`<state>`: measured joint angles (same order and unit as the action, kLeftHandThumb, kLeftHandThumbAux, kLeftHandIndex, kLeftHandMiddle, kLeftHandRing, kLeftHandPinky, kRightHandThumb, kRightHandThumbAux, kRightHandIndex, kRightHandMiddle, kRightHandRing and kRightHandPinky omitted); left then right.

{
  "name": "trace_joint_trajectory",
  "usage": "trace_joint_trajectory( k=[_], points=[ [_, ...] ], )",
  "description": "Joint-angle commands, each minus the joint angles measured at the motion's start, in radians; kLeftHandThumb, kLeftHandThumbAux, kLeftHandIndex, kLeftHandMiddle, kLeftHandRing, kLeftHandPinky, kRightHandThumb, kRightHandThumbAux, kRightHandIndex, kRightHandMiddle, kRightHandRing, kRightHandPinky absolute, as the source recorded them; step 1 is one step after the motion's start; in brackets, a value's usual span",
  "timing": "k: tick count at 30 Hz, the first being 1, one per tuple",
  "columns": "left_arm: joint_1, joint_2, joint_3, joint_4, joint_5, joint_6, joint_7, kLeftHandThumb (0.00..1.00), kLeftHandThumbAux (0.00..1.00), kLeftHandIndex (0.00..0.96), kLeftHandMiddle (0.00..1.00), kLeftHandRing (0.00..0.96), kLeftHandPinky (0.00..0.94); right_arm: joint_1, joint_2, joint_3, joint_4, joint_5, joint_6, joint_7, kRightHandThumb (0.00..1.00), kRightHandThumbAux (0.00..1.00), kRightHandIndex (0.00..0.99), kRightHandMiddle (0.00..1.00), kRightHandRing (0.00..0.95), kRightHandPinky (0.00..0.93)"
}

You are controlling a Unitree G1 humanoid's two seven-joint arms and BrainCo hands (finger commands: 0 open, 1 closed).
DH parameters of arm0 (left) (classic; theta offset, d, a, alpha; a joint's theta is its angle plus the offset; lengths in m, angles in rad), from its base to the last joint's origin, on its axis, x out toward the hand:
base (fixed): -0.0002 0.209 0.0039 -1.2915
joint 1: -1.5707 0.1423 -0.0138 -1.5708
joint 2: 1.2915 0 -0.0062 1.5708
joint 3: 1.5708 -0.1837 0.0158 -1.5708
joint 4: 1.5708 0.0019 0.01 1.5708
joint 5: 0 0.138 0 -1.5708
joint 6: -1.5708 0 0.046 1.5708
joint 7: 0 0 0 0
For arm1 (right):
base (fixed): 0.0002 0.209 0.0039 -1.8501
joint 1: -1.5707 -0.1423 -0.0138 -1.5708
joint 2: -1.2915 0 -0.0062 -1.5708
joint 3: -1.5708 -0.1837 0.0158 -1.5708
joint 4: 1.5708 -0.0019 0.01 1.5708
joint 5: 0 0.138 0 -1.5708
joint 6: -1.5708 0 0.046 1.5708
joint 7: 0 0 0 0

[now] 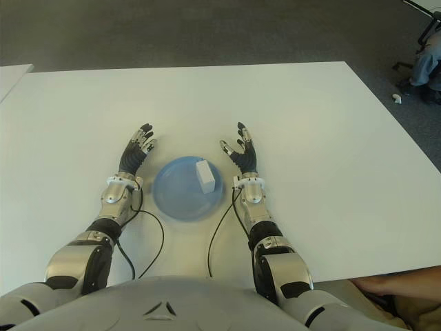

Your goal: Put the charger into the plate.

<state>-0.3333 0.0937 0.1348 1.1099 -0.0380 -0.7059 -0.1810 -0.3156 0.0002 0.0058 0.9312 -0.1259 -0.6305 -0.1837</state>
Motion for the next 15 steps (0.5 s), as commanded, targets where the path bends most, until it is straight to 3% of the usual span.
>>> trace_joint_trajectory(
  k=[1, 15],
  points=[
    [0.086, -0.014, -0.006, 0.080, 0.006, 0.071, -0.014, 0.000, 0.571, 0.000, 0.000, 0.000, 0.000, 0.127, 0.006, 0.007, 0.065, -0.010, 0.062, -0.012, 0.000, 0.709, 0.003, 0.000, 0.000, 0.024],
    [0.083, -0.013, -0.006, 0.083, 0.006, 0.073, -0.022, 0.000, 0.576, 0.000, 0.000, 0.000, 0.000, 0.145, 0.008, 0.024, 0.041, -0.023, 0.071, -0.045, 0.006, 0.706, 0.009, 0.002, 0.000, 0.030]
  ],
)
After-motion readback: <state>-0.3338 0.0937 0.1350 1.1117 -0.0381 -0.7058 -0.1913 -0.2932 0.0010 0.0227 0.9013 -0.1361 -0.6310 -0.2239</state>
